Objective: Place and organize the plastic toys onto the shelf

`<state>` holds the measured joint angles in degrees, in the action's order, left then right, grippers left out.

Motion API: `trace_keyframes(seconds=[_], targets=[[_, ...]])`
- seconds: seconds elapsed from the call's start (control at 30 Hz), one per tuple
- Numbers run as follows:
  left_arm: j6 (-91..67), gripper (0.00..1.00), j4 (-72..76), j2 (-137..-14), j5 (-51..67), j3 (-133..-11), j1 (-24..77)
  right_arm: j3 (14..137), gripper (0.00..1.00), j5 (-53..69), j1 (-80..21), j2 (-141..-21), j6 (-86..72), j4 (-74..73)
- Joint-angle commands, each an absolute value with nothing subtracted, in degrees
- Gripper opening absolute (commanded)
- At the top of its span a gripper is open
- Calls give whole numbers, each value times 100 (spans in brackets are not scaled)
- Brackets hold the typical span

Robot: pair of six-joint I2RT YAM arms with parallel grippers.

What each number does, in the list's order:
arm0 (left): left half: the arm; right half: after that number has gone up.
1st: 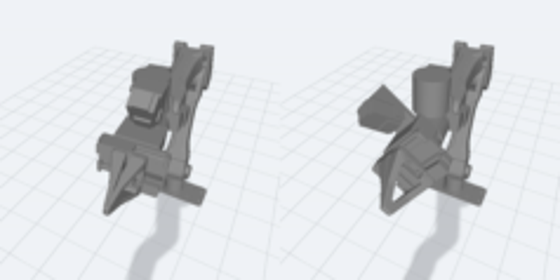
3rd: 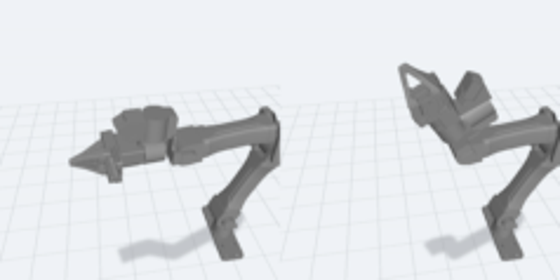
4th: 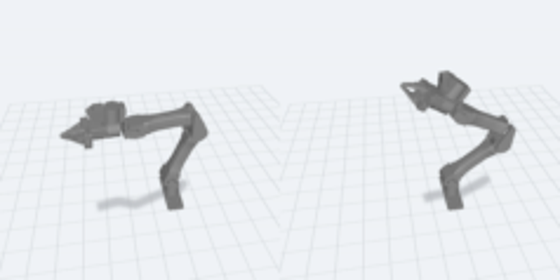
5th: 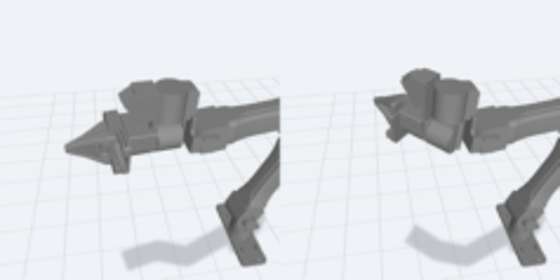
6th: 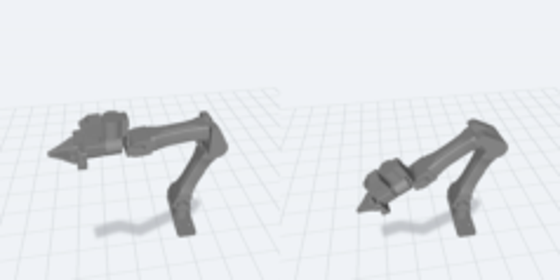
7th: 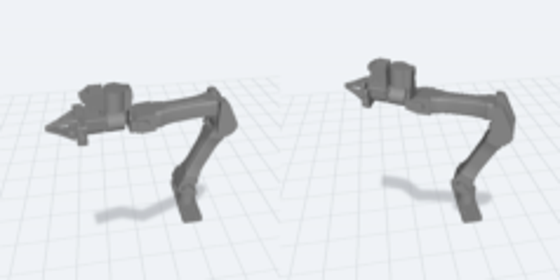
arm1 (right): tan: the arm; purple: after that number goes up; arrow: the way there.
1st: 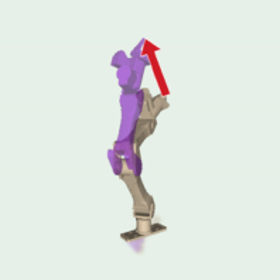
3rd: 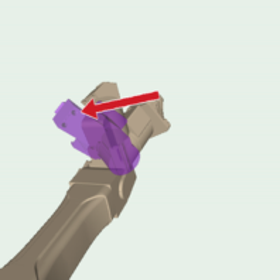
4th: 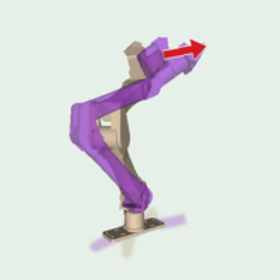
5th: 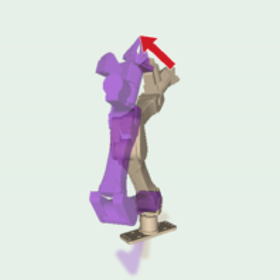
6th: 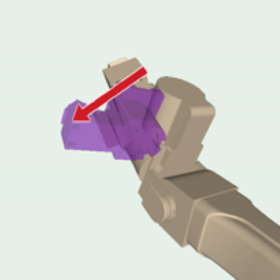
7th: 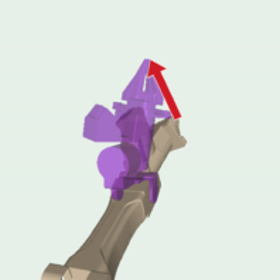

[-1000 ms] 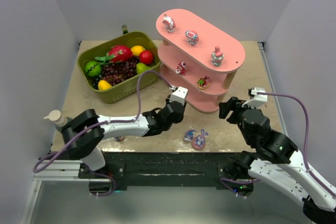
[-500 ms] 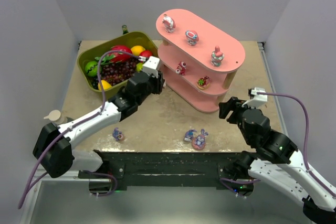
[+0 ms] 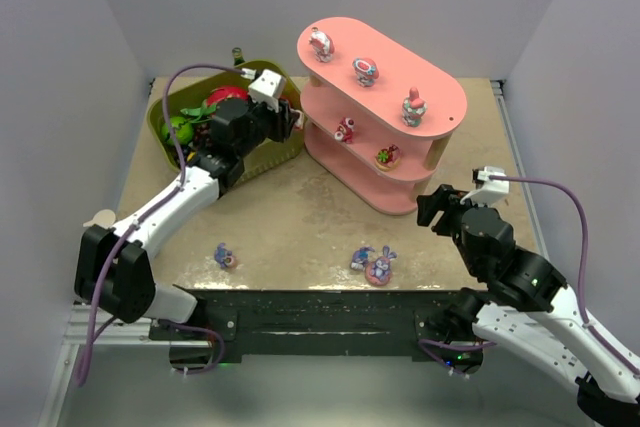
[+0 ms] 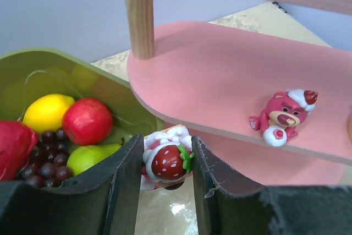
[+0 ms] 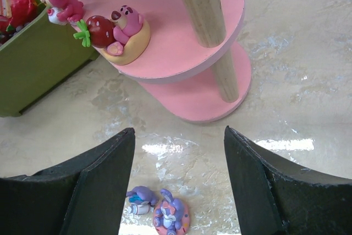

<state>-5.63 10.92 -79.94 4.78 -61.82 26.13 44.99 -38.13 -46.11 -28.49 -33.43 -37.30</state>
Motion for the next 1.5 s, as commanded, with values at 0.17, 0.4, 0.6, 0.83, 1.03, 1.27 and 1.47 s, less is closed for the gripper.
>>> trace_keyframes(seconds=[0.17, 0.4, 0.6, 0.83, 1.03, 1.27, 1.47], targets=[[333, 0, 1890, -8727, 2240, -6899, 2162, 4729, 70, -4104, -4597, -3006, -3278, -3560], [633, 0, 1706, -9210, 2978, -7444, 2013, 4746, 70, -4105, -4597, -3102, -3270, -3472], [1019, 2, 1347, -9527, 3453, -7760, 1960, 4764, 70, -4140, -4588, -3217, -3270, -3402], [1415, 3, 915, -9817, 3743, -8076, 1872, 4746, 70, -4148, -4597, -3278, -3296, -3375], [1476, 15, 695, -10080, 4122, -8401, 1714, 4720, 70, -4113, -4597, -3340, -3340, -3349], [1854, 23, 10, -10450, 4315, -8999, 1670, 4729, 70, -4122, -4605, -3410, -3331, -3287], [2030, 26, -580, -10591, 4438, -9325, 1652, 4676, 70, -4087, -4597, -3410, -3357, -3270]])
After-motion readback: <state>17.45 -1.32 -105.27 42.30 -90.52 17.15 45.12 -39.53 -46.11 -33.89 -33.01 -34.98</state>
